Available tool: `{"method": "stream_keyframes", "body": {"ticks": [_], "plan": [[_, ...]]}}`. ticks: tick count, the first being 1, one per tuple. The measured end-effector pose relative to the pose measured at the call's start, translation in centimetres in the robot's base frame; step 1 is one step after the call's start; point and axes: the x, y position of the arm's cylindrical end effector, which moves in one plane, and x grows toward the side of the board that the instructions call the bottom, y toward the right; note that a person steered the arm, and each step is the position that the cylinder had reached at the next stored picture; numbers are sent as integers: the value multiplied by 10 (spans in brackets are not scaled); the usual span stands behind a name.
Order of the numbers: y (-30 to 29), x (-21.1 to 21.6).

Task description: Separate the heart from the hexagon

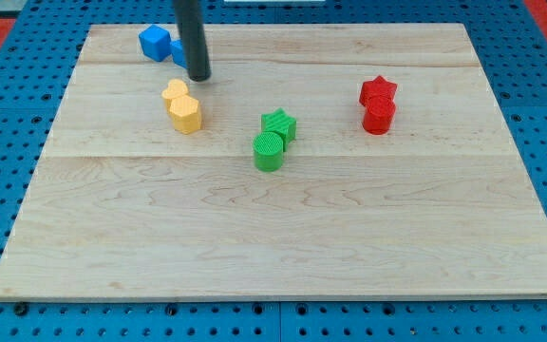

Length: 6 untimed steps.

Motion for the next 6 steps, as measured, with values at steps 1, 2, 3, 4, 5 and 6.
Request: {"method": "stream_keyframes", "body": {"ticks": [1,2,3,4,5,6], "plan": [[5,38],[-50,37],[-68,21],[-21,-12],[-39,-14],[-86,3]]}}
